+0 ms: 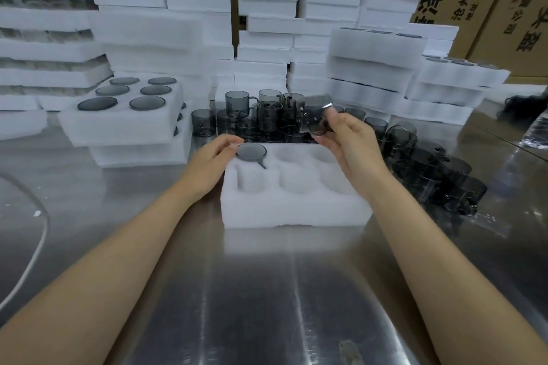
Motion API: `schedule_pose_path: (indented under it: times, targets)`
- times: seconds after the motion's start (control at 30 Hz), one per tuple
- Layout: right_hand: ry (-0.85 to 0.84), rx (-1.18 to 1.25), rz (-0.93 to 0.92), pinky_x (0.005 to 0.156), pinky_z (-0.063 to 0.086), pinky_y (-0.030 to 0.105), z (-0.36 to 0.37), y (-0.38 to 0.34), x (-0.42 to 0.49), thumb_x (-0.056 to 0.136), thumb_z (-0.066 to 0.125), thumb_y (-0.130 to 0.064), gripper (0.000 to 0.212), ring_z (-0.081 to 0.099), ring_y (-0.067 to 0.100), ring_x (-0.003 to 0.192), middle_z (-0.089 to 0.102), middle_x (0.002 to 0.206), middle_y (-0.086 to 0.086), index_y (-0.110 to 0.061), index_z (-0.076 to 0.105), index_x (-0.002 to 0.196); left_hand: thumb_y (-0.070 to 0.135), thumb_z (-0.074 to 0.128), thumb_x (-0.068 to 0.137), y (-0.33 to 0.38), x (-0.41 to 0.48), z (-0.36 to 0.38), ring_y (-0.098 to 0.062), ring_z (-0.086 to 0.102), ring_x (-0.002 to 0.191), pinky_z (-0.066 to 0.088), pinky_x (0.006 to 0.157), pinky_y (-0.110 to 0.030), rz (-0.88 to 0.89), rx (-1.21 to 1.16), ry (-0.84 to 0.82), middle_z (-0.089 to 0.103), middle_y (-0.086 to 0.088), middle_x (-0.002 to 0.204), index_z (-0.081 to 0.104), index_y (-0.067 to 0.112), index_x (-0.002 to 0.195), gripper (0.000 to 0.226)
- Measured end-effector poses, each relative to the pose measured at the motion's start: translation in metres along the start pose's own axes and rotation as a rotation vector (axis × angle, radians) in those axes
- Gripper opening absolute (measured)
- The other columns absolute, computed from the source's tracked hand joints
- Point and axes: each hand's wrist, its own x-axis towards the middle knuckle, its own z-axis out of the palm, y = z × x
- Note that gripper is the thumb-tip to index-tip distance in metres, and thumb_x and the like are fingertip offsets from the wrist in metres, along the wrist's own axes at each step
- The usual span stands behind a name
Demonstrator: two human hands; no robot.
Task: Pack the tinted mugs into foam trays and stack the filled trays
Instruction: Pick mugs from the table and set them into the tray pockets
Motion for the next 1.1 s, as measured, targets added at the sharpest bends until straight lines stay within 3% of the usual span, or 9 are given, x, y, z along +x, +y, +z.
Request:
schedule_pose_path:
  times: [0.13,0.3,0.43,0.53,0.6,0.73,0.9,1.03,1.1]
  targets:
    - [0.021,0.061,0.069,0.080,0.054,0.023,-0.003,0.002,0.002,0.096,0.059,-0.019,0.021,0.065,0.022,0.089,0.068,0.090,0.011,-0.006,0.066,0.081,0.028,0.046,0.101,0.001,0.000,0.000,0.004,0.056,0.097,0.040,0.080,-0.008,0.015,0.013,0.001,0.065,0.017,0.106,0.063,0.029,0.109,0.019]
    - [0.080,-0.059,0.025,0.086,0.056,0.032,-0.001,0.001,-0.001,0.088,0.068,-0.014,0.005,0.068,0.013,0.077,0.064,0.102,0.007,-0.011,0.064,0.089,0.027,0.046,0.101,0.000,0.000,-0.001,-0.001,0.056,0.102,0.039,0.086,-0.015,0.022,0.027,-0.002,0.065,0.014,0.110,0.064,0.025,0.114,0.022]
    - [0.150,-0.453,-0.215,0.076,0.051,0.014,0.005,0.002,-0.005,0.084,0.072,-0.016,0.049,0.067,0.005,0.077,0.055,0.124,-0.011,-0.021,0.049,0.127,0.028,0.045,0.101,-0.002,0.001,-0.001,0.004,0.056,0.101,0.039,0.083,-0.014,0.021,0.028,-0.005,0.064,0.017,0.109,0.064,0.028,0.112,0.021]
    - [0.112,-0.640,-0.378,0.090,0.050,0.023,0.008,0.004,-0.007,0.083,0.071,-0.013,0.062,0.062,0.009,0.104,0.049,0.134,-0.010,-0.023,0.044,0.137,0.026,0.046,0.101,-0.003,0.002,0.000,0.002,0.056,0.102,0.039,0.084,-0.014,0.033,0.024,-0.003,0.064,0.019,0.108,0.063,0.028,0.111,0.020]
    - [0.113,-0.768,-0.483,0.096,0.047,0.030,0.010,0.005,-0.009,0.081,0.071,-0.011,0.064,0.055,0.012,0.115,0.049,0.137,-0.007,-0.021,0.044,0.139,0.026,0.046,0.101,-0.003,0.002,-0.001,0.002,0.056,0.103,0.039,0.084,-0.014,0.039,0.028,-0.004,0.064,0.020,0.107,0.063,0.029,0.110,0.020]
    - [0.073,-0.925,-0.595,0.093,0.042,0.028,0.013,0.008,-0.014,0.080,0.069,-0.014,0.064,0.046,0.007,0.119,0.049,0.139,-0.007,-0.021,0.044,0.139,0.026,0.046,0.101,-0.005,0.003,-0.001,0.002,0.056,0.104,0.039,0.086,-0.017,0.045,0.030,-0.007,0.064,0.020,0.108,0.063,0.029,0.110,0.020]
    - [0.040,-1.027,-0.589,0.097,0.041,0.032,0.014,0.007,-0.015,0.082,0.067,-0.030,0.052,0.050,0.014,0.120,0.054,0.134,-0.008,-0.022,0.052,0.131,0.027,0.045,0.101,-0.006,0.003,-0.002,-0.001,0.056,0.106,0.040,0.088,-0.020,0.049,0.038,-0.011,0.064,0.018,0.110,0.063,0.029,0.111,0.021]
    - [-0.165,-1.162,-0.454,0.108,0.033,0.036,0.012,0.011,-0.012,0.088,0.063,-0.033,0.042,0.044,0.017,0.128,0.047,0.144,-0.007,-0.024,0.058,0.128,0.028,0.045,0.101,-0.005,0.003,-0.002,0.006,0.056,0.102,0.039,0.083,-0.016,0.043,0.036,-0.020,0.064,0.019,0.109,0.063,0.031,0.110,0.020]
    - [-0.218,-1.181,-0.397,0.106,0.034,0.036,0.012,0.012,-0.012,0.090,0.060,-0.034,0.033,0.044,0.018,0.127,0.044,0.147,-0.008,-0.026,0.063,0.122,0.028,0.045,0.101,-0.004,0.002,-0.001,0.012,0.054,0.098,0.037,0.078,-0.009,0.040,0.040,-0.013,0.063,0.024,0.106,0.062,0.035,0.108,0.019]
